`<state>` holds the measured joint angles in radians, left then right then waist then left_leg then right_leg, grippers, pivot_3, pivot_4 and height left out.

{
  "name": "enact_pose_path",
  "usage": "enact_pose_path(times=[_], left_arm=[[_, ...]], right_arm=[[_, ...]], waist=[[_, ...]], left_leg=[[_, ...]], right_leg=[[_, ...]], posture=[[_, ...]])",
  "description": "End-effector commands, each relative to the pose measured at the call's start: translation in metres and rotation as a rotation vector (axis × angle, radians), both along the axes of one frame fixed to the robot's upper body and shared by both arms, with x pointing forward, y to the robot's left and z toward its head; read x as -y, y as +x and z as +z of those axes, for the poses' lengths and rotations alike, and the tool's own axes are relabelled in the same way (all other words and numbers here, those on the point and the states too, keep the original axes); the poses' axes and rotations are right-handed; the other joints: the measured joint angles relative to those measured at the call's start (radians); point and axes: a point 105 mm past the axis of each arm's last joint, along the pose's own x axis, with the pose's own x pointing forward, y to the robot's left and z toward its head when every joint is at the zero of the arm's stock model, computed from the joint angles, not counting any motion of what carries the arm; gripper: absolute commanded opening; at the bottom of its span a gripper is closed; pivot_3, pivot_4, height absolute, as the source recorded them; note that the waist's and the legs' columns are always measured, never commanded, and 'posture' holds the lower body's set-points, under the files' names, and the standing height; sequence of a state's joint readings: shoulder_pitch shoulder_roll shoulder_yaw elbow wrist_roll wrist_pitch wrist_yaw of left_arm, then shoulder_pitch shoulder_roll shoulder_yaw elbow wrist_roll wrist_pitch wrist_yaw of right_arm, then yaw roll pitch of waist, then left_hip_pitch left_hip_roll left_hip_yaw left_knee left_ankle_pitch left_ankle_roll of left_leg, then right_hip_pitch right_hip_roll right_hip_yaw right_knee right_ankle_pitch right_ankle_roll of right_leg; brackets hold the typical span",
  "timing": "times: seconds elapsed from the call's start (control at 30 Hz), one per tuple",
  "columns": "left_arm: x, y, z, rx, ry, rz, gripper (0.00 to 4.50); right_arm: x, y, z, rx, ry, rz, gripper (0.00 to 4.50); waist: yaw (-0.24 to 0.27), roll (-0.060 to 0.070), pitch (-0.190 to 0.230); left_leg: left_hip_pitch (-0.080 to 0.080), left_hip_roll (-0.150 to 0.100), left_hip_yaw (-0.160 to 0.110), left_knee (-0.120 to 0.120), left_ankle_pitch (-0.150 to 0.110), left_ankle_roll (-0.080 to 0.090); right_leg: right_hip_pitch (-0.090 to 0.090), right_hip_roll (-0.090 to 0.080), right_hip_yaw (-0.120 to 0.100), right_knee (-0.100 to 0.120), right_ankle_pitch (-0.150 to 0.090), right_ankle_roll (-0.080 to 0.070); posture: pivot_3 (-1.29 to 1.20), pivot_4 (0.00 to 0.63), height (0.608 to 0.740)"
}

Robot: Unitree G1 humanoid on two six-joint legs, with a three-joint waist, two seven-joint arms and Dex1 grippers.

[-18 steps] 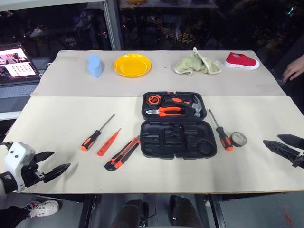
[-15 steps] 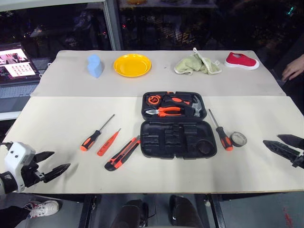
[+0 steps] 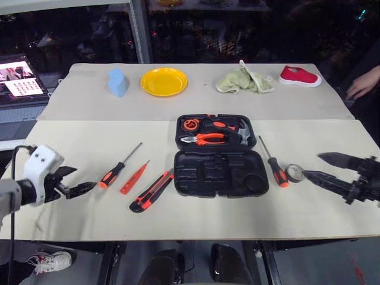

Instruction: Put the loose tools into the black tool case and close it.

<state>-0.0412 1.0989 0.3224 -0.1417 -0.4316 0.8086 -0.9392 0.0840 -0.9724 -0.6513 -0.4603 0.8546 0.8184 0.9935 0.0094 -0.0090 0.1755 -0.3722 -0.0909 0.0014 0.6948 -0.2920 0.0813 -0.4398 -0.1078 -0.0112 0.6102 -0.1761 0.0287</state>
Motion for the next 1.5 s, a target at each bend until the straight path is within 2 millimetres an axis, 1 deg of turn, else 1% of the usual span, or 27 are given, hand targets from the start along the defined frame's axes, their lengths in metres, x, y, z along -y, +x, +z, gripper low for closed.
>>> enact_pose_path(times=[0.03,0.07,0.13,0.2,0.27,0.3,0.37,0.43,0.5,0.53,0.73,0.8,0.83,0.9,0.97,1.03,1.1,1.13,1.17,1.27,1.33,1.37,1.43,1.47,1.5], left_arm=[[0.009,0.009,0.007,-0.080,0.029,-0.010,4.50],[0.012,0.014,0.008,-0.093,0.034,-0.014,4.50],[0.016,0.021,0.008,-0.114,0.056,-0.026,4.50],[0.017,0.030,0.004,-0.141,0.094,-0.035,4.50],[0.019,0.035,0.000,-0.178,0.119,-0.056,4.50],[0.020,0.037,-0.002,-0.193,0.125,-0.065,4.50],[0.029,0.038,-0.007,-0.233,0.101,-0.118,4.50],[0.034,0.045,-0.013,-0.237,0.124,-0.143,4.50],[0.034,0.051,-0.017,-0.237,0.154,-0.144,4.50],[0.035,0.052,-0.019,-0.248,0.152,-0.143,4.50],[0.038,0.054,-0.030,-0.288,0.160,-0.156,4.50],[0.038,0.055,-0.031,-0.299,0.163,-0.163,3.97],[0.038,0.055,-0.032,-0.307,0.165,-0.169,3.85],[0.038,0.055,-0.033,-0.316,0.171,-0.172,3.17],[0.036,0.058,-0.034,-0.317,0.178,-0.162,2.35],[0.035,0.060,-0.033,-0.314,0.172,-0.161,1.68],[0.039,0.062,-0.030,-0.305,0.130,-0.175,1.08],[0.040,0.069,-0.022,-0.265,0.111,-0.181,0.93],[0.041,0.075,-0.015,-0.219,0.102,-0.199,0.93],[0.054,0.098,0.015,-0.085,0.078,-0.262,0.93],[0.069,0.109,0.031,-0.021,0.093,-0.340,0.93],[0.073,0.112,0.036,-0.002,0.101,-0.370,0.93],[0.104,0.117,0.053,0.045,0.082,-0.519,0.93],[0.115,0.117,0.059,0.059,0.079,-0.575,0.93],[0.134,0.116,0.063,0.063,0.089,-0.665,0.93]], right_arm=[[-0.045,-0.014,0.017,0.035,-0.034,0.197,4.47],[-0.055,-0.017,0.019,0.045,-0.038,0.247,4.47],[-0.069,-0.021,0.022,0.065,-0.042,0.309,4.47],[-0.083,-0.024,0.024,0.093,-0.040,0.373,4.47],[-0.092,-0.027,0.025,0.112,-0.038,0.417,4.47],[-0.095,-0.027,0.025,0.117,-0.037,0.428,4.47],[-0.102,-0.028,0.023,0.125,-0.025,0.449,4.47],[-0.109,-0.030,0.018,0.127,-0.014,0.465,4.47],[-0.113,-0.032,0.015,0.126,0.002,0.473,4.47],[-0.115,-0.033,0.014,0.124,0.014,0.472,4.47],[-0.119,-0.035,0.008,0.122,0.039,0.456,4.47],[-0.119,-0.034,0.008,0.127,0.048,0.442,4.50],[-0.119,-0.033,0.008,0.129,0.051,0.438,4.50],[-0.119,-0.033,0.009,0.131,0.055,0.434,4.50],[-0.119,-0.032,0.009,0.137,0.052,0.430,4.50],[-0.119,-0.032,0.010,0.141,0.050,0.426,4.50],[-0.118,-0.031,0.011,0.146,0.050,0.420,4.50],[-0.118,-0.031,0.010,0.143,0.045,0.406,4.50],[-0.117,-0.032,0.008,0.138,0.040,0.393,4.50],[-0.119,-0.040,0.004,0.119,0.039,0.387,4.50],[-0.118,-0.041,0.003,0.120,0.033,0.367,4.50],[-0.118,-0.041,0.003,0.122,0.032,0.357,4.50],[-0.115,-0.041,0.005,0.124,0.040,0.319,4.50],[-0.114,-0.041,0.005,0.123,0.044,0.306,4.50],[-0.111,-0.042,0.004,0.120,0.042,0.285,4.50]], waist=[[0.001,0.000,0.000],[0.002,-0.001,0.000],[0.003,-0.003,0.001],[0.003,-0.004,0.001],[0.003,-0.006,0.002],[0.003,-0.008,0.002],[0.003,-0.010,0.001],[0.005,-0.010,0.001],[0.007,-0.011,0.000],[0.009,-0.011,0.000],[0.013,-0.010,0.000],[0.014,-0.011,-0.001],[0.013,-0.011,-0.001],[0.012,-0.011,-0.001],[0.011,-0.010,-0.002],[0.011,-0.010,-0.003],[0.015,-0.010,-0.003],[0.016,-0.010,-0.003],[0.019,-0.009,-0.004],[0.035,-0.011,-0.003],[0.038,-0.016,-0.004],[0.037,-0.017,-0.004],[0.034,-0.018,-0.004],[0.035,-0.018,-0.004],[0.036,-0.018,-0.004]], left_leg=[[0.000,0.000,0.000,0.000,0.000,-0.001],[0.000,0.000,-0.001,0.000,0.001,-0.001],[-0.001,0.000,-0.001,0.000,0.002,-0.003],[-0.001,0.000,-0.002,-0.001,0.003,-0.006],[-0.002,-0.001,-0.001,0.000,0.003,-0.005],[-0.003,-0.001,-0.001,0.000,0.003,-0.005],[-0.006,-0.001,-0.002,0.000,0.003,-0.004],[-0.007,-0.001,-0.002,0.001,0.002,-0.004],[-0.010,-0.002,-0.002,0.001,0.003,-0.002],[-0.013,-0.002,-0.002,0.002,0.007,0.004],[-0.014,-0.002,-0.001,0.003,0.009,0.002],[-0.013,-0.002,-0.002,0.004,0.009,0.002],[-0.012,-0.001,-0.002,0.004,0.008,0.003],[-0.012,-0.001,-0.002,0.004,0.007,0.007],[-0.011,-0.001,-0.002,0.004,0.007,0.007],[-0.010,-0.001,-0.002,0.004,0.008,0.005],[-0.011,-0.001,-0.002,0.004,0.010,0.003],[-0.011,-0.001,-0.002,0.004,0.010,0.003],[-0.011,-0.001,-0.002,0.005,0.010,0.003],[-0.013,-0.001,-0.003,0.007,0.010,0.004],[-0.020,-0.001,-0.006,0.012,0.011,0.003],[-0.023,-0.001,-0.007,0.015,0.011,0.003],[-0.027,-0.001,-0.007,0.019,0.009,0.005],[-0.028,-0.003,-0.006,0.019,0.009,0.006],[-0.029,-0.004,-0.006,0.020,0.008,0.007]], right_leg=[[0.000,0.000,0.000,0.000,0.000,0.000],[0.000,0.001,-0.001,0.000,0.000,0.000],[0.000,0.001,-0.001,0.000,0.001,-0.001],[0.000,0.000,-0.002,-0.001,0.001,-0.001],[0.000,0.000,-0.002,-0.001,0.001,-0.001],[-0.001,0.000,-0.002,-0.002,0.001,-0.001],[-0.004,0.000,-0.002,-0.001,0.001,-0.001],[-0.005,0.000,-0.002,-0.001,0.001,-0.001],[-0.008,0.000,-0.002,-0.001,0.001,-0.001],[-0.012,0.000,-0.002,0.001,0.001,-0.001],[-0.013,-0.001,-0.001,0.002,0.002,-0.002],[-0.011,-0.001,-0.001,0.002,0.002,-0.003],[-0.010,-0.001,-0.001,0.002,0.003,-0.003],[-0.010,-0.001,-0.001,0.002,0.003,-0.003],[-0.009,-0.001,-0.001,0.002,0.003,-0.003],[-0.009,0.000,-0.001,0.002,0.003,-0.003],[-0.009,-0.001,-0.002,0.003,0.004,-0.003],[-0.009,0.000,-0.002,0.003,0.004,-0.003],[-0.009,-0.001,-0.002,0.003,0.004,-0.003],[-0.009,-0.001,-0.002,0.003,0.004,-0.003],[-0.014,0.000,-0.003,0.003,0.005,-0.003],[-0.015,0.001,-0.003,0.003,0.005,-0.003],[-0.017,0.001,-0.004,0.003,0.007,-0.001],[-0.018,0.003,-0.005,0.002,0.008,0.001],[-0.018,0.002,-0.006,0.001,0.009,0.003]], posture=[[0.00,0.150,0.740],[0.00,0.150,0.740],[0.00,0.150,0.740],[0.00,0.150,0.740],[0.00,0.150,0.740],[0.00,0.150,0.740],[0.00,0.150,0.740],[0.00,0.150,0.740],[0.00,0.150,0.740],[0.00,0.150,0.740],[0.00,0.150,0.740],[0.00,0.150,0.740],[0.00,0.150,0.740],[0.00,0.150,0.740],[0.00,0.150,0.740],[0.00,0.150,0.740],[0.00,0.150,0.740],[0.00,0.150,0.740],[0.00,0.150,0.740],[0.00,0.150,0.740],[0.00,0.150,0.740],[0.00,0.150,0.740],[0.00,0.150,0.740],[0.00,0.150,0.740],[0.00,0.150,0.740]])
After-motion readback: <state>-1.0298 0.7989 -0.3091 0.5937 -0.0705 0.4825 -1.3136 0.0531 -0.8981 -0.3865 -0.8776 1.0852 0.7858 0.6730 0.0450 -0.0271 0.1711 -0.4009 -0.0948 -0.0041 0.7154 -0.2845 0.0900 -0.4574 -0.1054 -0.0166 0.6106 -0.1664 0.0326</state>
